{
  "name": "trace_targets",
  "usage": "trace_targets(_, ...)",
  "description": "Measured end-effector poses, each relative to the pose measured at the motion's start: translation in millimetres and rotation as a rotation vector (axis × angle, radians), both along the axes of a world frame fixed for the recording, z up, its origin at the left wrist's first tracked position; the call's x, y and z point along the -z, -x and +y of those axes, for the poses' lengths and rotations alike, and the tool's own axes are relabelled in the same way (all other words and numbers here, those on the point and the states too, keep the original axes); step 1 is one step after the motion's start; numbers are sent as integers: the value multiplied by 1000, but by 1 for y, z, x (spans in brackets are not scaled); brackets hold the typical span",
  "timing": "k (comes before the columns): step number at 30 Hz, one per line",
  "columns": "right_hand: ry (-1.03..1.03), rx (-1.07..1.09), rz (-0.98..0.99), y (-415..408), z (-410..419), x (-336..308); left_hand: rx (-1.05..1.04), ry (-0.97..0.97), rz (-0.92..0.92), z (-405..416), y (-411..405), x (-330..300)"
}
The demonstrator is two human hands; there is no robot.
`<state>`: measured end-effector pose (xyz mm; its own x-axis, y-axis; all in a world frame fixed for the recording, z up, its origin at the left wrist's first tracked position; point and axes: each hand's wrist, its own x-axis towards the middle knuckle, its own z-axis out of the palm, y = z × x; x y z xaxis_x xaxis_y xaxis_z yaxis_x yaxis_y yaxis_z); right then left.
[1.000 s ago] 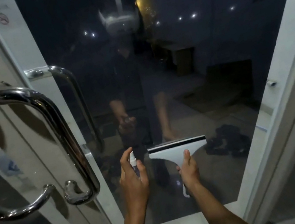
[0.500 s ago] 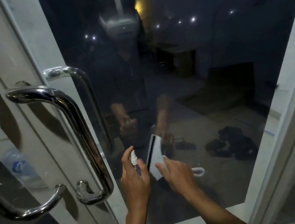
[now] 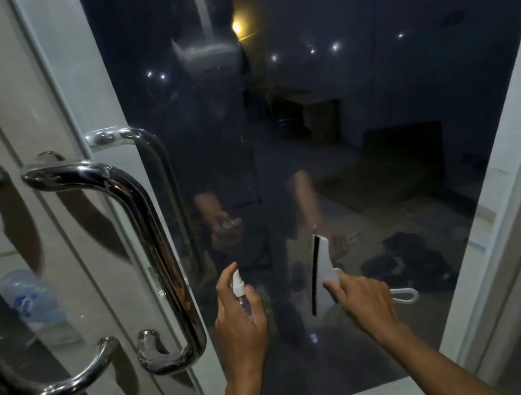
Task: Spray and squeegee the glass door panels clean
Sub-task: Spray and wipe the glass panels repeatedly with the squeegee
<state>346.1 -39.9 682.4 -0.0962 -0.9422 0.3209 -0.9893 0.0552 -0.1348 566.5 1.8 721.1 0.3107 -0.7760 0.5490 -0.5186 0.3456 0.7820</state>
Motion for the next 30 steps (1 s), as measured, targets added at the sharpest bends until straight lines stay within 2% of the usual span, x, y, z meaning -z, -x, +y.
trace_targets(5, -40, -115, 53, -46, -11, -9, 4, 8, -6, -1, 2, -1)
trace_targets(9, -73, 36, -99, 6, -7, 7, 25, 29, -1, -5, 8, -2)
trace_targets(12, -11, 111, -208, 39, 3, 21, 39, 20, -17, -5, 15, -2)
trace_targets(19, 75, -10, -60, 42, -10, 11, 79, -1, -24, -3, 35, 3)
trace_targets(22, 86, 29, -55, 72, -9, 5, 91, 13, -25, -8, 49, 5)
trace_targets(25, 29, 128, -267, 104, -1, 8, 87, 4, -21, -12, 66, 5)
trace_targets(30, -15, 182, -1015, 88, 1, 41, 120, -8, -26, -10, 95, 8)
